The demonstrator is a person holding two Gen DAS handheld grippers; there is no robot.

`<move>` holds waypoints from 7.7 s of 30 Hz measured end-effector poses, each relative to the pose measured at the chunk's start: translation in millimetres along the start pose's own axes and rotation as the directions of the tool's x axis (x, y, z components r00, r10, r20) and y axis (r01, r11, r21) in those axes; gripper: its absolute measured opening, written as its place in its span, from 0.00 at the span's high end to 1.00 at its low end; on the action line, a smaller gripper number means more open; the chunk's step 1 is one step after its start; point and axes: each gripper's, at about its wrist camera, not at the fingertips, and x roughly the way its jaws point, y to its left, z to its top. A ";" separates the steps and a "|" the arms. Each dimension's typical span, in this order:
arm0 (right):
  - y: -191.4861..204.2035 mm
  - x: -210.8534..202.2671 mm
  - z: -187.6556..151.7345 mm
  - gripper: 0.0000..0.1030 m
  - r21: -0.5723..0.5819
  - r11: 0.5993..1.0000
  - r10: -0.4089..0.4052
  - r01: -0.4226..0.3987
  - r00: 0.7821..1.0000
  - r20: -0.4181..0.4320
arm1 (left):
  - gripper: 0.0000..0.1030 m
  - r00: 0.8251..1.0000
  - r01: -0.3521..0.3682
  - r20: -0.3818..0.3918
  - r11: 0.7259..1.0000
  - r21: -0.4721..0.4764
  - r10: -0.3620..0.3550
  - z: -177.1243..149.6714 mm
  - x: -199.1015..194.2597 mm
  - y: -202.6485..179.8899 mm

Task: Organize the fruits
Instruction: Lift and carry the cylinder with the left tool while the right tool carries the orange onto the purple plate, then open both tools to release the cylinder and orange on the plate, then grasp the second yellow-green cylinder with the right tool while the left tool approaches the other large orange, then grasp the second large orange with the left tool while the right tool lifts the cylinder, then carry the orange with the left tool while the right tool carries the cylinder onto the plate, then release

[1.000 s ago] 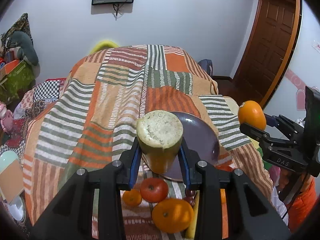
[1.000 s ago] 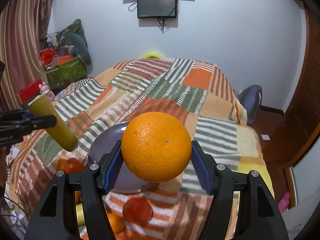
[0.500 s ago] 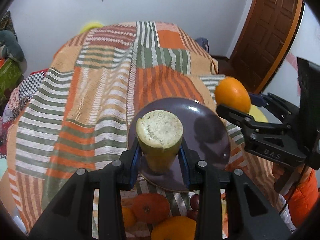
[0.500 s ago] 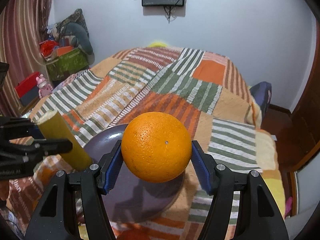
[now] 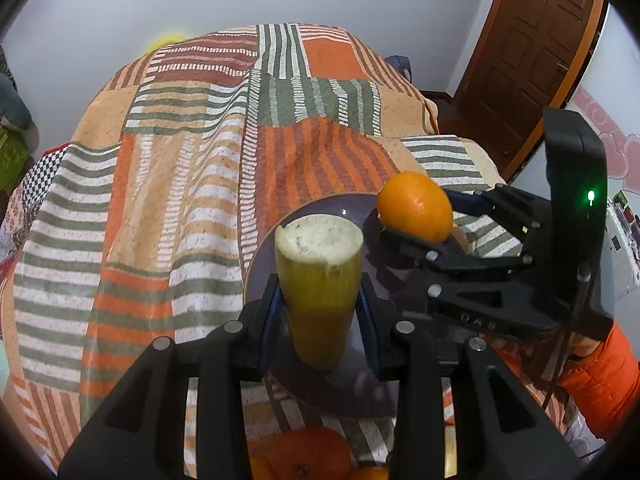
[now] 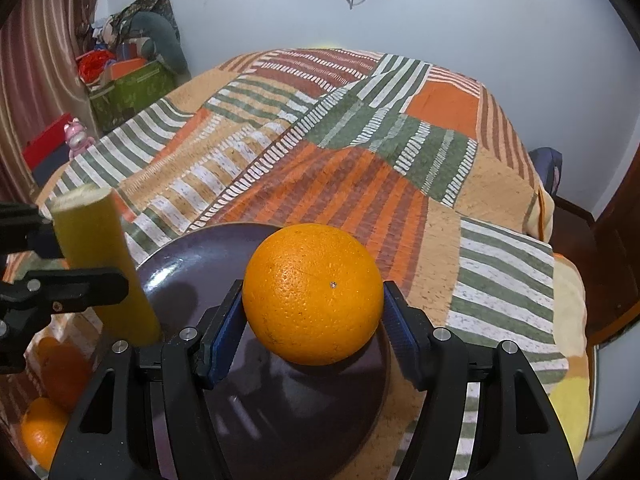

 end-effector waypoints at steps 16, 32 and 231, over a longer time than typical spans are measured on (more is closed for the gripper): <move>-1.0 19.0 2.2 0.40 -0.029 0.999 0.022 -0.023 0.999 -0.046 | 0.66 0.995 -0.036 -0.092 0.999 0.029 0.038 18.5 47.3 3.3; -1.5 9.8 -1.8 0.39 -0.010 1.000 0.017 -0.018 0.996 -0.087 | 0.66 0.998 -0.065 -0.019 0.998 0.025 0.066 10.5 16.1 -4.2; 25.5 -18.7 -10.6 0.65 -0.043 0.973 0.225 -0.227 0.974 -0.040 | 0.34 0.995 -0.098 -0.031 0.995 -0.019 0.097 -22.7 11.3 11.5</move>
